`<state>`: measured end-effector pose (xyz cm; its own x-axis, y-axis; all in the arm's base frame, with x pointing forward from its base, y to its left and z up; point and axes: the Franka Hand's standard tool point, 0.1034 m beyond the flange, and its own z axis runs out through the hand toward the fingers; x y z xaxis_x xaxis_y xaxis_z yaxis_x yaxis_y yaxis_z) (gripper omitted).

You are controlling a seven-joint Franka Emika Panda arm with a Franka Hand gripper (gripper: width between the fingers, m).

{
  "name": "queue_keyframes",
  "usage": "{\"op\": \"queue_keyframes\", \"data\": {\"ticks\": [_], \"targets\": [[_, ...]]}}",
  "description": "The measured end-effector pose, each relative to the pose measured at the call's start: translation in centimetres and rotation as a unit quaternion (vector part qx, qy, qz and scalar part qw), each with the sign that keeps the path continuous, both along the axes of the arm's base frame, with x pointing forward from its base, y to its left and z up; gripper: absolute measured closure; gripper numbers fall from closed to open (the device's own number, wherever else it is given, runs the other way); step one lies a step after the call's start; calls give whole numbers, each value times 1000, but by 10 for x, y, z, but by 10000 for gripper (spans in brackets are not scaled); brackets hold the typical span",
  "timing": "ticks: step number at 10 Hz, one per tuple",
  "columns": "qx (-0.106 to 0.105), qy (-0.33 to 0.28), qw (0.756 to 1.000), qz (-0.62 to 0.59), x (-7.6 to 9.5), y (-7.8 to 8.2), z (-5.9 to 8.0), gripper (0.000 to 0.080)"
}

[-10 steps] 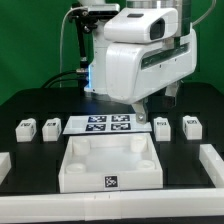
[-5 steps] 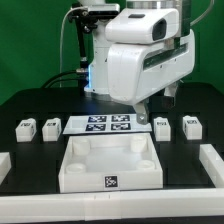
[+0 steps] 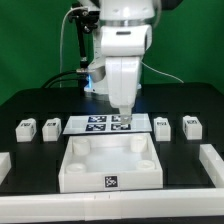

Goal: Assemble one leg

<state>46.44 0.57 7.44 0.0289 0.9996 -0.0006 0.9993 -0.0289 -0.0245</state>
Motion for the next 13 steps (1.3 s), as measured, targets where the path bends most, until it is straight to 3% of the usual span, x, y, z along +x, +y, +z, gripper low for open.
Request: {"op": "queue_keyframes", "data": {"ticks": [2,4,7,9,10,11,12,13], "targets": [[10,4,995,98,-20,-22,-27,150],[18,16,996,86,-24,-28,-54,150],[21,23,997,68,-17,-30,-67,150],[21,23,997,68,-18,-30,-67,404],[21,23,997,68,-18,-30,-67,404],[21,24,997,68,-18,-30,-68,589],[21,23,997,66,-18,-30,-68,718],[20,19,997,66,-16,-30,-67,718]]}}
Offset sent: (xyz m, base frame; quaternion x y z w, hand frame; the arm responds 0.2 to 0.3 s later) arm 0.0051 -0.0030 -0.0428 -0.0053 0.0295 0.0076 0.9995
